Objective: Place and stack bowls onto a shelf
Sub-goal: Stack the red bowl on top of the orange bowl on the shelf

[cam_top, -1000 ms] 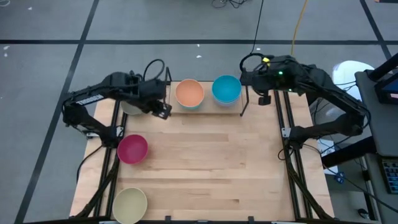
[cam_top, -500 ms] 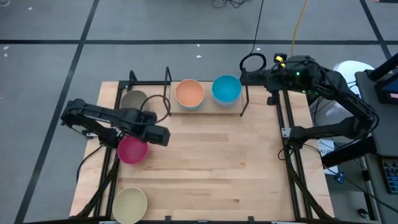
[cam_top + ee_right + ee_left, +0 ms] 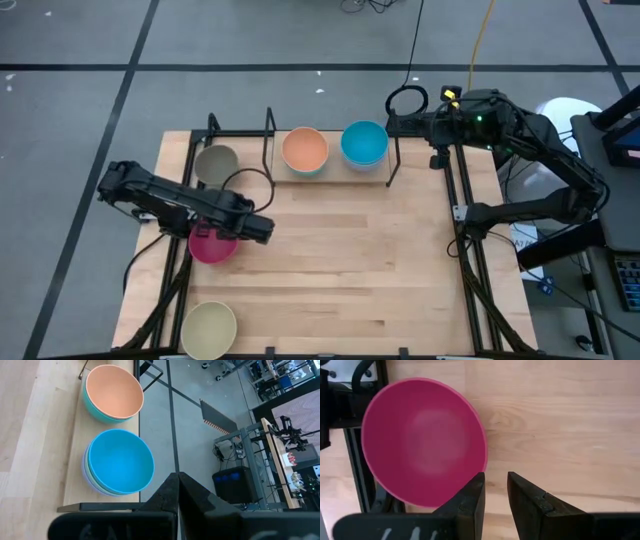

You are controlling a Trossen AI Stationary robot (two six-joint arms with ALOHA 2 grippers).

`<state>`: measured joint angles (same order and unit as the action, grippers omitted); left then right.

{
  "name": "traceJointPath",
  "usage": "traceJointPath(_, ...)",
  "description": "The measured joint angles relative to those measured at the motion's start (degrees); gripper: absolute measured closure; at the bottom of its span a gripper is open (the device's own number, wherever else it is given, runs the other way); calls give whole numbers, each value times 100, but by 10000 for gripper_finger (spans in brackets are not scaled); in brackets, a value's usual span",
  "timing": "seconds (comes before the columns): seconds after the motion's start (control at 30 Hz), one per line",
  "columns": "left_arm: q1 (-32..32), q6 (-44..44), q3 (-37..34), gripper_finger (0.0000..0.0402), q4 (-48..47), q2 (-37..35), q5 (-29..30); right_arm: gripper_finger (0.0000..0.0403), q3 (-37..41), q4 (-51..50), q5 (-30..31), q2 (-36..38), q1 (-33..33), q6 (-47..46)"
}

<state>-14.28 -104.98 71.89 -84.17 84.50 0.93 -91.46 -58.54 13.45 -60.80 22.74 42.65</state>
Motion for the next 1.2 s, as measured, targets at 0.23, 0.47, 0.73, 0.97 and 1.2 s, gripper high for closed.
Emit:
traceJointPath(0.23,-2,-335,-554,316,520,-4,-2,403,0,0,-2,0,0,-209)
traceJointPath(0.47,-2,-212,-1089,316,929,3,-4,403,0,1,-2,0,0,-281)
traceJointPath(0.73,0,-243,-1538,316,1222,1,-2,403,0,2,-2,0,0,-282)
traceJointPath(0.97,0,-196,-2193,316,2491,1,-4,403,-1,52,-2,0,0,-284)
traceJointPath(1.2,0,0,-2262,316,2576,1,-27,403,-2,164,-2,-4,0,-284)
